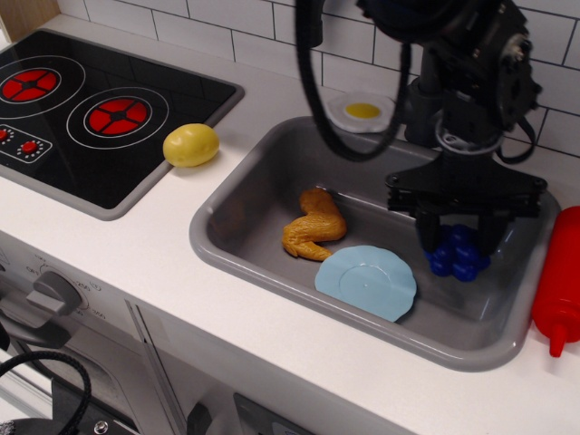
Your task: Put blueberries on plate sink
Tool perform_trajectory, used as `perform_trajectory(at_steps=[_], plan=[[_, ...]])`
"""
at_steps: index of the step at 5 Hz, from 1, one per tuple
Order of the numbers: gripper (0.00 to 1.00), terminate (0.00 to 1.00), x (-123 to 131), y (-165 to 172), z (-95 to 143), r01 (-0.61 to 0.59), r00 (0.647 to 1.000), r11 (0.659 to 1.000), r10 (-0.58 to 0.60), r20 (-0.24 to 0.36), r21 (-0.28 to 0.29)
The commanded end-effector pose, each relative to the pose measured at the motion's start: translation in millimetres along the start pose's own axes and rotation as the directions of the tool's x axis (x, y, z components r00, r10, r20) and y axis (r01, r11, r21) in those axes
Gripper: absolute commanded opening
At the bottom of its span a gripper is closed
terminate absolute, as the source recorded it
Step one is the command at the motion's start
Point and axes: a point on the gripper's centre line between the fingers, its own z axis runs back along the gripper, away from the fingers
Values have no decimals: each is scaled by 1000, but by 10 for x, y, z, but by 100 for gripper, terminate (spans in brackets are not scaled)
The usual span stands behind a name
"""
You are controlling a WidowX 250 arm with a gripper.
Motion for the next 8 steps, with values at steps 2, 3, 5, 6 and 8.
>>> perform_trajectory(at_steps=[2, 3, 5, 6, 8], plan=[[0, 0, 121, 547, 254, 11, 999, 998, -14, 51, 59], [0, 0, 105, 696, 183, 29, 999, 997, -32, 32, 73], [0, 0, -57, 695, 147, 72, 997, 996, -73, 11, 57], [0, 0, -87, 654, 104, 59, 998, 996, -60, 14, 68], [100, 0, 14, 587, 223, 20, 999, 1000, -21, 32, 21]])
